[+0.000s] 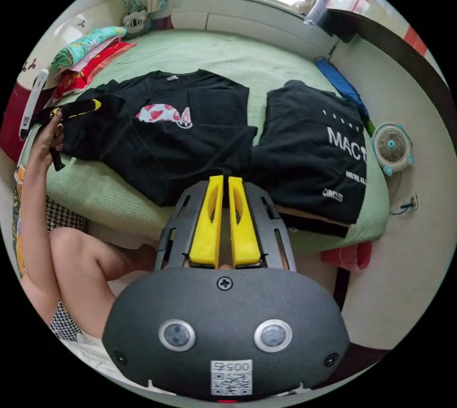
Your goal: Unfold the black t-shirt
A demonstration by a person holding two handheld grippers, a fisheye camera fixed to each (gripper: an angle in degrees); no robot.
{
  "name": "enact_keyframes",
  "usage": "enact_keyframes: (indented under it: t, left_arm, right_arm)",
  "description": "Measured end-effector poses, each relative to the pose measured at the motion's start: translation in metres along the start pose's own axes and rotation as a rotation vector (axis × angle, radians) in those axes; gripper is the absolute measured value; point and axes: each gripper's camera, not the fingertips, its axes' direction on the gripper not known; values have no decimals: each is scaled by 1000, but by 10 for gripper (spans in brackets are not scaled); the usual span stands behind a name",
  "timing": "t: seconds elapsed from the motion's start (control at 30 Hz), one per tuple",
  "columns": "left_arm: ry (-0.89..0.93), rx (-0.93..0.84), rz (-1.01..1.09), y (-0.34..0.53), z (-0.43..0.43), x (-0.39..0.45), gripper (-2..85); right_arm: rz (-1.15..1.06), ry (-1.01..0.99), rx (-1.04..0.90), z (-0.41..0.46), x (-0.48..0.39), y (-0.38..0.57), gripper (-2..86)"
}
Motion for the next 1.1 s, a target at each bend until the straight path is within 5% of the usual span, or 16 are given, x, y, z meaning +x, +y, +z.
enact_keyframes:
  t: [0.23,0.43,0.53,0.63,0.83,1.1]
  left_arm:
    - [1,286,24,17,-32,5,141]
    - [1,-55,99,7,26,16,171]
    - [40,-169,18,14,41,6,114]
    - [41,-139,-14,27,29,-5,41]
    - [108,20,13,79,-21,-25,22]
    - [150,21,84,127,-93,-50,17]
  right_arm:
    - [-19,-18,-73,22,-12,16,-12]
    - [-64,-28,-78,13,-14,40,-12]
    - [-57,-31,-75,8,-10,54,-12]
    - [-46,-37,-60,0,-4,71,-12]
    - [0,-19,17,-20,16,100,-12]
    - [87,-42,164,-76,67,153,-12]
